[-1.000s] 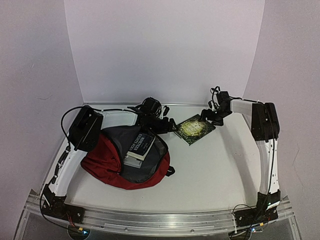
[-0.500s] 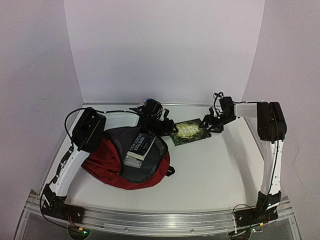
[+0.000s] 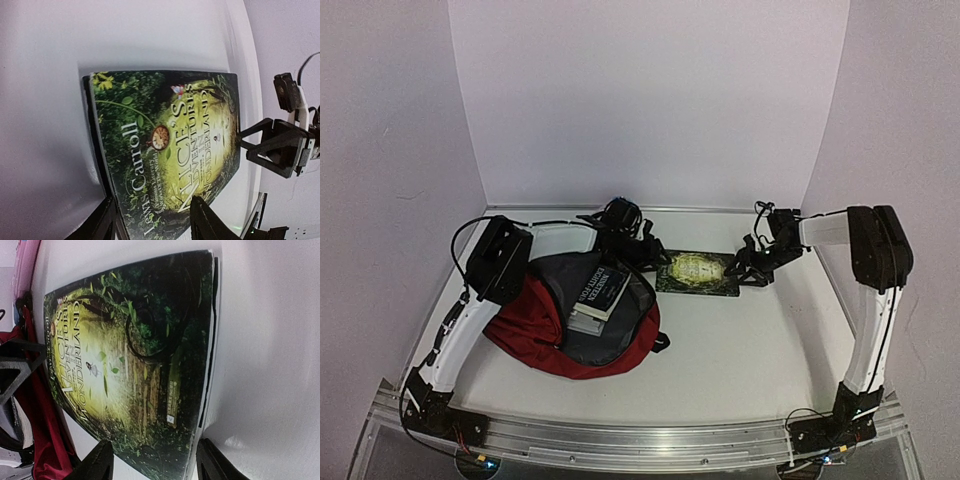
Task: Pack the student bag
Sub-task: Pick up the book from the center of the board.
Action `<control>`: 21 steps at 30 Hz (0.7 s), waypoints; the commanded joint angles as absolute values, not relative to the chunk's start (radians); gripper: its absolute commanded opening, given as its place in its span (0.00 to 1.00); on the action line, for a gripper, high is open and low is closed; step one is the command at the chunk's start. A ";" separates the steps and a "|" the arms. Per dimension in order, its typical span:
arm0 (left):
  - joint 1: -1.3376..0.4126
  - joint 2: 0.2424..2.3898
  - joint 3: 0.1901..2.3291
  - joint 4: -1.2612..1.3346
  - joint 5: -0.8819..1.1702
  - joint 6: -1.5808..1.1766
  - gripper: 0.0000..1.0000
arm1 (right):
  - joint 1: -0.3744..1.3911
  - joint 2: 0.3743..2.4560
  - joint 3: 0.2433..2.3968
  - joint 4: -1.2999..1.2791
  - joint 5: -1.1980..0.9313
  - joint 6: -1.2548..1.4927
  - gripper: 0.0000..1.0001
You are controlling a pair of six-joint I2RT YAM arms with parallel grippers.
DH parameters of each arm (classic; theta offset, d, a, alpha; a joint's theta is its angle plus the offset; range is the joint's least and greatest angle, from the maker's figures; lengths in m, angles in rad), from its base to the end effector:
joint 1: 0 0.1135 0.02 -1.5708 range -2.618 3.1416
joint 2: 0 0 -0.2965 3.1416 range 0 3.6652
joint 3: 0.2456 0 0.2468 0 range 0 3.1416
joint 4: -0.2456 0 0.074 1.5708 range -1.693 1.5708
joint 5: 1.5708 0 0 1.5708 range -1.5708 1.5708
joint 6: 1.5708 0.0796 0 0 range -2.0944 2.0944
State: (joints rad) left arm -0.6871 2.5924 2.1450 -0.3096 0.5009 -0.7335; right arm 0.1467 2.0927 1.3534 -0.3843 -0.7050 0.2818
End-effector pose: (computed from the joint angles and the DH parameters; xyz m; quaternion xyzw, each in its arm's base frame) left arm 0.4545 -0.4223 0.1200 0.0774 0.8917 -0.4226 0.1423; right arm 0.4311 0.1158 0.1322 -0.0146 0.9182 0.3732 0.1318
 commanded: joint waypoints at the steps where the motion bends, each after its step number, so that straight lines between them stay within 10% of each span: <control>1: -0.701 2.646 2.238 -0.375 0.535 -0.755 0.47 | 0.162 2.073 1.281 -0.425 -0.744 0.293 0.54; 21: -0.725 2.457 1.984 0.002 0.667 -0.728 0.00 | 0.163 2.035 1.210 -0.380 -0.767 0.284 0.49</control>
